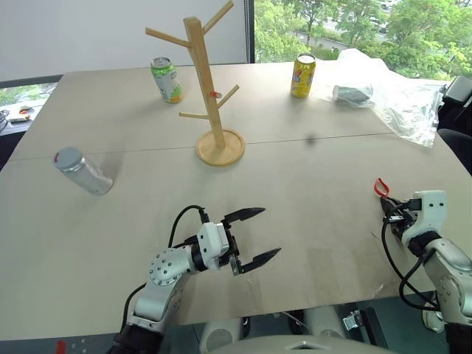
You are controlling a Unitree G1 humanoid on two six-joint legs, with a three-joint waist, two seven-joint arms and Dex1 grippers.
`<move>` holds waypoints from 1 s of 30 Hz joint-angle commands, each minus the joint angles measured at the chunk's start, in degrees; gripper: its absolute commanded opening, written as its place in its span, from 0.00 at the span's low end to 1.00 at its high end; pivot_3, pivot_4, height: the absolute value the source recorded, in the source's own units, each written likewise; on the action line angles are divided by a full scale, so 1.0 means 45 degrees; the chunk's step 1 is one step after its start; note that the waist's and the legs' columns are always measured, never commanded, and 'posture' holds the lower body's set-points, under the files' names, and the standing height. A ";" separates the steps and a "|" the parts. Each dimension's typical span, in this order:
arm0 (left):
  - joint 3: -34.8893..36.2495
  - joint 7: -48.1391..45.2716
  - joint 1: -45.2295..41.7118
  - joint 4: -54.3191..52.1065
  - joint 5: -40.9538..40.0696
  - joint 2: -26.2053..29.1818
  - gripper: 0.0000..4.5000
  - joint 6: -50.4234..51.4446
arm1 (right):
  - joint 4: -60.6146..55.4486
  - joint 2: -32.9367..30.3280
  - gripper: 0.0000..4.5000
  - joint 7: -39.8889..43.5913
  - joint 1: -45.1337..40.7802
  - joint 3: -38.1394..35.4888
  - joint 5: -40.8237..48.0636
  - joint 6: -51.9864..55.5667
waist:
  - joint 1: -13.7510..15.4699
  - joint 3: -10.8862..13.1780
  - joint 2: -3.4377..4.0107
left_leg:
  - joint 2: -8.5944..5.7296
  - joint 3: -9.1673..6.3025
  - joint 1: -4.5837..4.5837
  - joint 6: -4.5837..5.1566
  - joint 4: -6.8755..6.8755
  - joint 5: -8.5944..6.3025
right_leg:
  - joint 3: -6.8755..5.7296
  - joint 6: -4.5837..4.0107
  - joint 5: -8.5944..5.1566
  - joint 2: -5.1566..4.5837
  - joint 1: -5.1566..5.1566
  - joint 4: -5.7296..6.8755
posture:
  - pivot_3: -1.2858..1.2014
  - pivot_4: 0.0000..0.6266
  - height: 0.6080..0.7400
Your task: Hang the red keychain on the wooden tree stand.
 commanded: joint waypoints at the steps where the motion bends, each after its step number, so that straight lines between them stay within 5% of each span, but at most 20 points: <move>1: 0.0188 0.0351 -0.0179 -0.0188 0.0025 -0.0162 1.00 -0.0126 | -0.0230 0.0042 0.02 0.0231 -0.0083 0.0060 0.0145 -0.0131 | -0.0001 0.0000 0.0001 | 0.0000 0.0000 0.0000 0.0000 0.0000 0.0000 | 0.0000 0.0000 0.0000 0.0000 0.0000 0.0000 | 0.52 0.24 1.00; 5: 0.0625 0.1503 -0.0494 -0.0621 -0.0119 -0.0505 1.00 0.0613 | -0.0905 -0.0033 0.02 0.0572 -0.0868 0.0261 0.0191 -0.0898 | -0.0002 0.0002 0.0007 | -0.0001 0.0004 -0.0002 0.0000 0.0003 0.0000 | 0.0005 -0.0002 0.0003 0.0001 -0.0001 0.0005 | 0.52 0.24 1.00; 13: 0.2330 0.6927 -0.1547 -0.3923 0.0336 -0.1891 1.00 0.4365 | -0.2263 0.0446 0.02 0.1696 -0.5042 0.2601 0.0180 -0.2218 | -0.0017 0.0013 0.0020 | -0.0006 -0.0017 -0.0005 0.0001 0.0031 0.0002 | 0.0018 0.0032 0.0058 0.0026 -0.0004 0.0052 | 0.52 0.24 1.00; 21: 0.3495 1.0415 -0.2242 -0.7319 0.0036 -0.2594 1.00 0.8065 | -0.0140 0.1326 0.02 0.3659 -0.8136 0.5120 -0.0984 -0.4757 | 0.0022 0.0016 0.0011 | -0.0025 -0.0025 -0.0016 -0.0001 0.0059 0.0005 | 0.0020 0.0028 0.0067 0.0029 0.0009 0.0056 | 0.52 0.24 1.00; 30: 0.5082 1.1539 -0.3382 -0.8863 -0.1967 -0.1837 1.00 1.1595 | 0.2879 0.2583 0.02 0.5088 -1.0117 0.6164 -0.1756 -0.7425 | -0.0029 0.0020 0.0008 | -0.0043 -0.0027 -0.0010 -0.0008 0.0084 0.0008 | 0.0026 0.0023 0.0067 0.0043 0.0005 0.0095 | 0.52 0.24 1.00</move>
